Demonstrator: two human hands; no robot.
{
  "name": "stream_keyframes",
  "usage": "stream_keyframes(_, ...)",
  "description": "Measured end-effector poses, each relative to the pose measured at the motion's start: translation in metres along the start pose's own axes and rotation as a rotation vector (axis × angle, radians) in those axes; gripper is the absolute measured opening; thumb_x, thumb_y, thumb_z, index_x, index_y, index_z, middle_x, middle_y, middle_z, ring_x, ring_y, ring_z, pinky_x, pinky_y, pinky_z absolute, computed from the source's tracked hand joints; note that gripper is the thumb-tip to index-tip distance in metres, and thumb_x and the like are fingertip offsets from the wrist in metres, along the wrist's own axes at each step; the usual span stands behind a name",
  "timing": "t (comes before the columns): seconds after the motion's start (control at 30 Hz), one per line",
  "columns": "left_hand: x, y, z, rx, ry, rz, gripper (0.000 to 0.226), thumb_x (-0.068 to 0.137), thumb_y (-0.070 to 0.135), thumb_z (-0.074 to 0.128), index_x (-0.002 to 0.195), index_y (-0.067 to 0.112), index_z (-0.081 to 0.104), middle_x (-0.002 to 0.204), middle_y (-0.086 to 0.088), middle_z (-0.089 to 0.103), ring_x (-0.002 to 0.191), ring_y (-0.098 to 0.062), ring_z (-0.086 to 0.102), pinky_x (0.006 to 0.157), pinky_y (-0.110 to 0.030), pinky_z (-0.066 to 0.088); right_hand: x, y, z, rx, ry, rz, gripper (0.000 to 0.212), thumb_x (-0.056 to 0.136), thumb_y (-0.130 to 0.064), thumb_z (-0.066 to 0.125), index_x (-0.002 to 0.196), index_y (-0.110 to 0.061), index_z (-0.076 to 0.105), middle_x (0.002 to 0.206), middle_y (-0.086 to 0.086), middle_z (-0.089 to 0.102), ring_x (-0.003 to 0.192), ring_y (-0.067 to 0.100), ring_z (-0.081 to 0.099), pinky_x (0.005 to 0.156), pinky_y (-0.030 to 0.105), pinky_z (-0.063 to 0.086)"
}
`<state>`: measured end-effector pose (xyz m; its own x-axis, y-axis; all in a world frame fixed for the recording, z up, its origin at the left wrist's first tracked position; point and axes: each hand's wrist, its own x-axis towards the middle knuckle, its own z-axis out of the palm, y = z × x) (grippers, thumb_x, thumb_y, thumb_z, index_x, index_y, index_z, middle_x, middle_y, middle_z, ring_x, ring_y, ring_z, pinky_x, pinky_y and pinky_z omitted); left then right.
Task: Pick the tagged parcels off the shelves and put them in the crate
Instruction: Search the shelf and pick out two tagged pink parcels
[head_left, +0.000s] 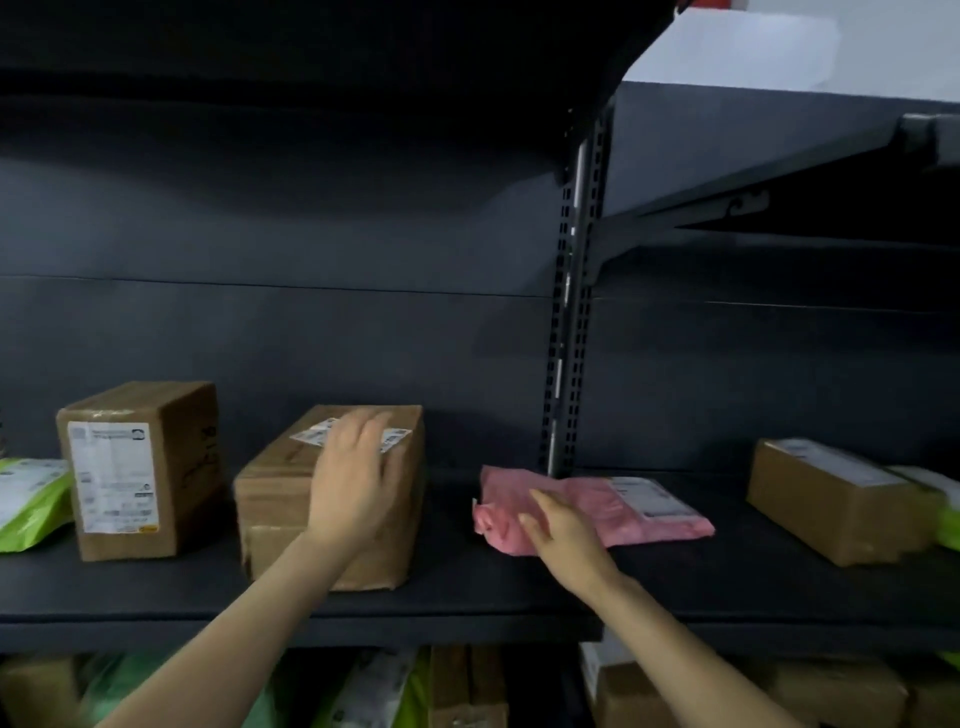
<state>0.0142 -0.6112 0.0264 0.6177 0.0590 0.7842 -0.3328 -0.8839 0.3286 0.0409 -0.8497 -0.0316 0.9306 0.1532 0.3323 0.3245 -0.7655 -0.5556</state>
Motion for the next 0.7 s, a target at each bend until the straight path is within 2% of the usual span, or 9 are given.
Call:
stream_keyframes(0.1,-0.007,0.041,0.031,-0.071,-0.192,0.142,0.04,0.087,0.011,0.06,0.126,0.0,0.056,0.131,-0.017,0.054,0.127,-0.032,0.047,0.109,-0.036,0.033,-0.014,0.035,-0.026,-0.095,0.058,0.041,0.043,0.095,-0.024,0.049,0.135,-0.008,0.046,0.137,0.011,0.051,0.126,0.022,0.047,0.103,0.025,0.033)
stream_keyframes(0.2,-0.017,0.063,0.068,-0.004,-0.44,0.223,0.051,0.092,0.022,0.049,0.142,0.012,0.039,0.149,-0.005,0.037,0.139,-0.018,0.03,0.115,-0.025,0.02,-0.025,0.066,-0.049,-0.231,0.087,0.061,0.041,0.093,-0.022,0.052,0.132,-0.009,0.048,0.133,0.009,0.054,0.122,0.022,0.05,0.102,0.027,0.037)
stream_keyframes(0.3,-0.026,0.075,0.098,0.14,-0.674,0.264,0.062,0.091,0.023,0.048,0.148,0.017,0.025,0.156,-0.002,0.022,0.144,-0.018,0.02,0.118,-0.032,0.019,-0.029,0.089,-0.062,-0.377,0.067,0.05,0.045,0.092,-0.023,0.051,0.136,-0.016,0.045,0.13,0.005,0.055,0.119,0.018,0.05,0.1,0.027,0.04)
stream_keyframes(0.37,-0.03,0.079,0.114,0.18,-0.789,0.269,0.067,0.089,0.026,0.049,0.149,0.019,0.02,0.158,-0.001,0.017,0.146,-0.018,0.013,0.12,-0.034,0.014,-0.025,0.099,-0.065,-0.494,0.054,0.033,0.048,0.091,-0.023,0.05,0.138,-0.019,0.041,0.135,0.003,0.051,0.124,0.017,0.045,0.105,0.027,0.035)
stream_keyframes(0.43,-0.032,0.081,0.127,0.217,-0.841,0.26,0.071,0.087,0.031,0.052,0.15,0.021,0.019,0.158,0.001,0.015,0.146,-0.018,0.009,0.12,-0.035,0.009,-0.019,0.105,-0.066,-0.58,0.046,0.036,0.054,0.09,-0.023,0.051,0.142,-0.02,0.036,0.144,0.003,0.04,0.133,0.019,0.035,0.113,0.03,0.026)
stream_keyframes(0.53,-0.034,0.081,0.142,0.292,-0.827,0.23,0.071,0.087,0.033,0.05,0.149,0.023,0.02,0.157,-0.001,0.017,0.145,-0.019,0.011,0.12,-0.038,0.008,-0.008,0.113,-0.065,-0.638,0.033,0.045,0.058,0.088,-0.017,0.051,0.143,-0.019,0.032,0.149,0.003,0.032,0.139,0.02,0.025,0.117,0.034,0.018)
stream_keyframes(0.6,-0.035,0.081,0.149,0.329,-0.799,0.201,0.064,0.09,0.029,0.046,0.148,0.027,0.022,0.156,-0.002,0.019,0.144,-0.021,0.014,0.118,-0.04,0.009,-0.002,0.119,-0.061,-0.641,0.012,0.039,0.059,0.088,-0.011,0.048,0.144,-0.019,0.031,0.149,0.002,0.033,0.138,0.02,0.027,0.117,0.034,0.018)
stream_keyframes(0.7,-0.034,0.079,0.155,0.387,-0.795,0.207,0.055,0.093,0.02,0.04,0.146,0.03,0.027,0.153,-0.006,0.026,0.142,-0.021,0.021,0.115,-0.042,0.017,0.002,0.128,-0.054,-0.627,0.0,0.018,0.059,0.087,-0.002,0.041,0.142,-0.025,0.038,0.142,0.002,0.045,0.132,0.018,0.038,0.113,0.032,0.026)
